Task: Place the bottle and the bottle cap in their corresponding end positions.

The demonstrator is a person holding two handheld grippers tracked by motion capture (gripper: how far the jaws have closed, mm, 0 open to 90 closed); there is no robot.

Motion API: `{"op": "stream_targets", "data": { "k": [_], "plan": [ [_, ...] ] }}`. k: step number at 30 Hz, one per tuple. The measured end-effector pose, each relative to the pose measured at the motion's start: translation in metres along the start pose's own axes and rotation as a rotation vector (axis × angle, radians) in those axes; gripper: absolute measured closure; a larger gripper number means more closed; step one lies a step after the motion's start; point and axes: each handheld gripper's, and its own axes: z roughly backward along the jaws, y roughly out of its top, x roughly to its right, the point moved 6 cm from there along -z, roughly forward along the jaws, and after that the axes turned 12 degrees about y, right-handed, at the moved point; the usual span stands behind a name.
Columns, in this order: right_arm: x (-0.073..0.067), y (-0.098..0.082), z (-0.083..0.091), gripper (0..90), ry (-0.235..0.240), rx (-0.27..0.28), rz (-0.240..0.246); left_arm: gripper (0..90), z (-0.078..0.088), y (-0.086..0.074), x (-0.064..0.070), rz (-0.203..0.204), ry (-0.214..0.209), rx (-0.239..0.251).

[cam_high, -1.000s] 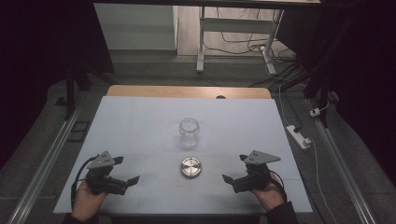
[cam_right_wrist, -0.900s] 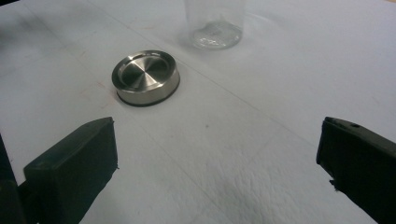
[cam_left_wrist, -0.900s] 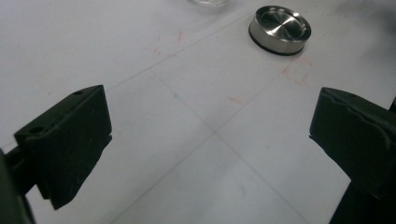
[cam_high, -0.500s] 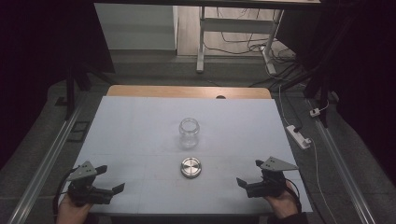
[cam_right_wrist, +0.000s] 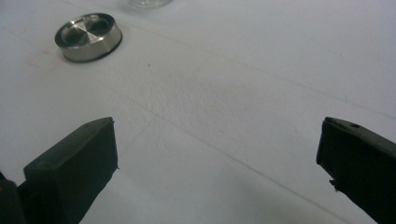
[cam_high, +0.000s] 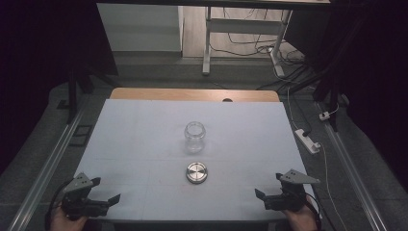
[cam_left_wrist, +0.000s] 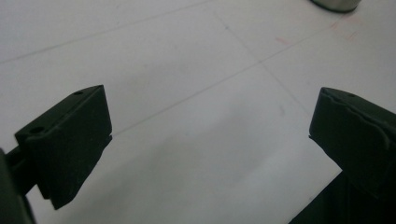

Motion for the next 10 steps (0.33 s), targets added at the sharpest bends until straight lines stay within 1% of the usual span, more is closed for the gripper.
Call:
{"op": "stream_targets", "data": {
  "k": [5, 7, 10],
  "plan": [
    [0.0013, -0.0098, 0.0025, 0.0, -0.008, -0.040, -0.032, 0.5, 0.0014, -0.0048, -0.0014, 0.007, 0.012, -0.021],
    [0.0016, -0.0102, 0.0043, 0.0, -0.009, -0.034, -0.037, 0.7, 0.0011, -0.0057, -0.0018, 0.011, 0.015, -0.032],
    [0.0026, -0.0113, 0.0048, 0.0, -0.011, -0.039, -0.045, 0.7, 0.0006, -0.0051, -0.0020, 0.018, 0.010, -0.034]
  ]
}}
